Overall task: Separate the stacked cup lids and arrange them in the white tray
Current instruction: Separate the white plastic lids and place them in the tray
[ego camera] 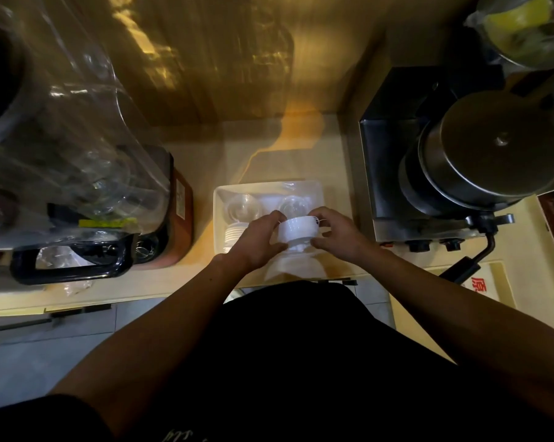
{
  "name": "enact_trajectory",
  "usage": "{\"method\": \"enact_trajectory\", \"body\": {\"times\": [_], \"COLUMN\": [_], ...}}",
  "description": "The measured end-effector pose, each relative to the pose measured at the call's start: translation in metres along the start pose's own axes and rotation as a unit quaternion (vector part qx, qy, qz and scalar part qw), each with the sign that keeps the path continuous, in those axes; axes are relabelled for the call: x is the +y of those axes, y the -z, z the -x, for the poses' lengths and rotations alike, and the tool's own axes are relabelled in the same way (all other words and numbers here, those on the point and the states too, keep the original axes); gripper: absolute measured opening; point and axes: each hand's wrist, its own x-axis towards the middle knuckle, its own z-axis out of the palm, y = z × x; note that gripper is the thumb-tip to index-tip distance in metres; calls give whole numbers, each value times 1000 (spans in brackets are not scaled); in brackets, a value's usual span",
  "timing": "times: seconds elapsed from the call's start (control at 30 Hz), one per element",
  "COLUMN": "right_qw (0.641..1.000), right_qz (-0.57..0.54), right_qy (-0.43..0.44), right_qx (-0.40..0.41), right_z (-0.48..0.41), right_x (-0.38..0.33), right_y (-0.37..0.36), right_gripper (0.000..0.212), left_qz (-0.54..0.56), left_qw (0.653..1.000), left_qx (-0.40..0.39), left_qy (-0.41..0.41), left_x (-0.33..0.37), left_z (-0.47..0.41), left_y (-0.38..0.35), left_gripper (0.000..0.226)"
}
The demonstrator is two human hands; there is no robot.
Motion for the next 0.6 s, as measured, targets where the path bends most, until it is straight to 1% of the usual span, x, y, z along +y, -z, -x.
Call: {"method": "enact_trajectory", "body": {"times": [0.1, 0.33, 0.47, 0.6], "right_qw": [1000, 999, 993, 985], "right_qz": [11, 26, 89, 145], "right_qy": [6, 14, 30, 45], "right_qx": [-10, -34, -67, -82], "right_z": [1, -1, -2, -5], "right_x": [8, 12, 15, 19], "right_y": [-3, -4, -2, -3], "right_gripper": [48, 48, 52, 46], "left_qz": [-29, -77, -103, -125], "left_qw": [999, 995, 990, 986], "left_qx": [-25, -65, -95, -110], "left_qy": [-7, 5, 3, 5], "left_x": [0, -4, -8, -9], "left_z": [-1, -5, -5, -7], "left_y": [-5, -7, -6, -8], "left_gripper": [44, 49, 46, 36]}}
